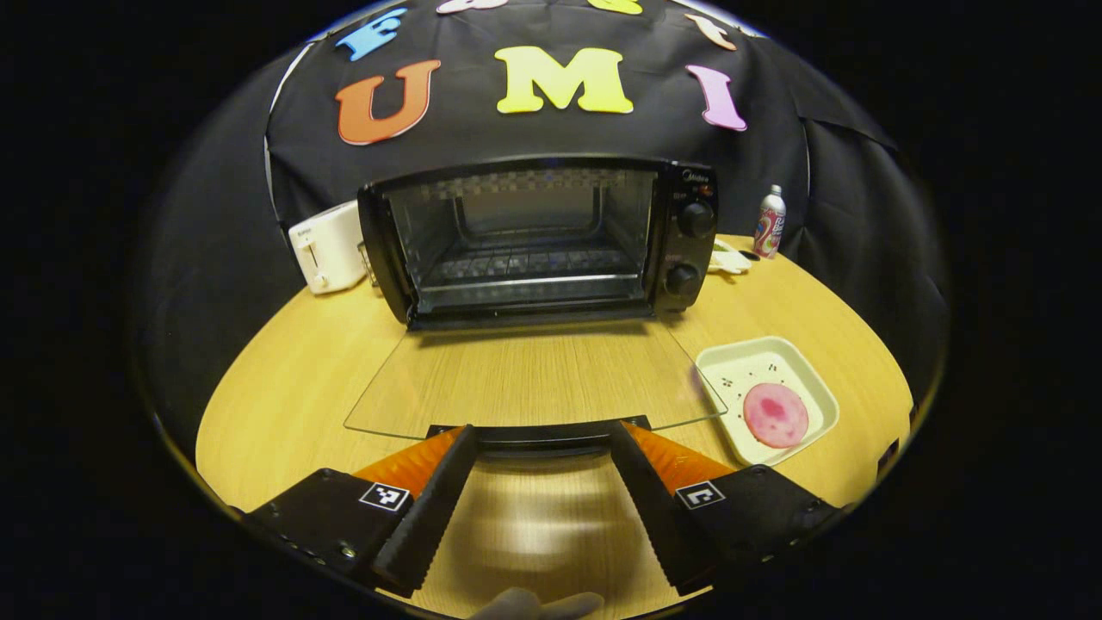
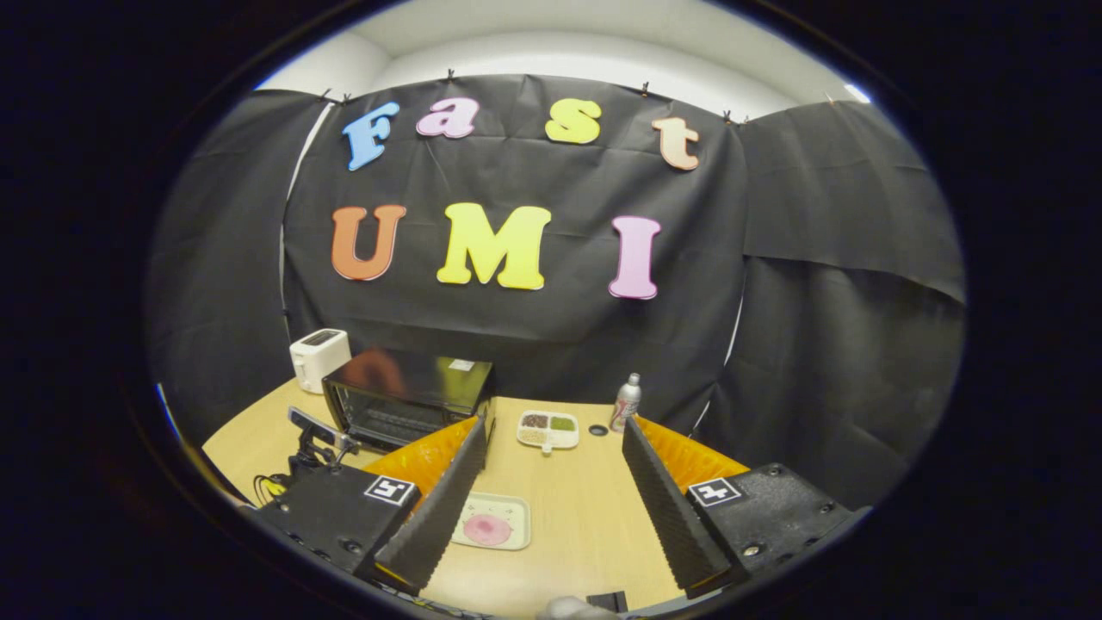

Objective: Open the electric oven with the left hand, put the food in, and close the electric oven.

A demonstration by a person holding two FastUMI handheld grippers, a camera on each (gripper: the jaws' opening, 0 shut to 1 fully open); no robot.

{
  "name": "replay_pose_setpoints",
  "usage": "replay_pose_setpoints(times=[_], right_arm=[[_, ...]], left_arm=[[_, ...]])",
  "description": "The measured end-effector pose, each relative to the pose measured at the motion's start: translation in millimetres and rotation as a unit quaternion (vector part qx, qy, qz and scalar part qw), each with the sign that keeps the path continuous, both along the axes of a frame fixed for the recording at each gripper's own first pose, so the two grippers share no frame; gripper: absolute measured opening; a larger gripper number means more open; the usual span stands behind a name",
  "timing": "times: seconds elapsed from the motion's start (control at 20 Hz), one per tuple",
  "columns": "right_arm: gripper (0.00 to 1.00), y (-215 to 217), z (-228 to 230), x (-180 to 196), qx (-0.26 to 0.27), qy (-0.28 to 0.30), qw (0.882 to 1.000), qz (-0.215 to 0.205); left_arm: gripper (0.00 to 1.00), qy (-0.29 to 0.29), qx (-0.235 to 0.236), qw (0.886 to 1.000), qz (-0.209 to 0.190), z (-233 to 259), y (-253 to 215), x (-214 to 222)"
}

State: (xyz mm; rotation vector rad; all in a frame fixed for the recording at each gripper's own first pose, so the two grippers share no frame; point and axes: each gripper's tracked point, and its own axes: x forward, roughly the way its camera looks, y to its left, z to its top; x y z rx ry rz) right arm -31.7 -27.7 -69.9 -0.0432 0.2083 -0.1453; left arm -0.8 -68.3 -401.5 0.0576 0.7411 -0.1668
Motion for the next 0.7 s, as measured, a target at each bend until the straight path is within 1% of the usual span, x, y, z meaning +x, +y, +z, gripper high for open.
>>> replay_pose_setpoints(times=[0.1, 0.2, 0.4, 0.45, 0.5, 0.55, 0.7], right_arm=[[1.00, 0, -2, -2, -0.001, 0.002, 1.000, -0.001], [1.00, -3, -5, -1, 0.000, 0.007, 1.000, -0.003], [1.00, -5, -12, 0, 0.009, 0.013, 1.000, -0.004], [1.00, -5, -14, 1, 0.008, 0.014, 1.000, -0.004], [1.00, -7, -16, 2, 0.006, 0.016, 1.000, -0.005], [1.00, -8, -20, 3, 0.005, 0.020, 1.000, -0.004], [1.00, -15, -46, 10, 0.003, 0.045, 0.999, -0.004]], left_arm=[[0.97, -0.010, 0.001, 1.000, -0.002, 0, -2, 2], [0.96, -0.005, 0.013, 1.000, -0.011, -4, -1, -2], [0.96, -0.009, 0.008, 1.000, -0.007, -2, -1, -1], [1.00, -0.016, 0.006, 1.000, -0.006, 1, -1, 0], [0.96, -0.024, 0.004, 1.000, -0.005, 5, 0, 1], [0.96, -0.032, -0.005, 0.999, -0.005, 11, -1, 0], [0.97, -0.058, -0.009, 0.998, 0.005, 33, 9, 1]])
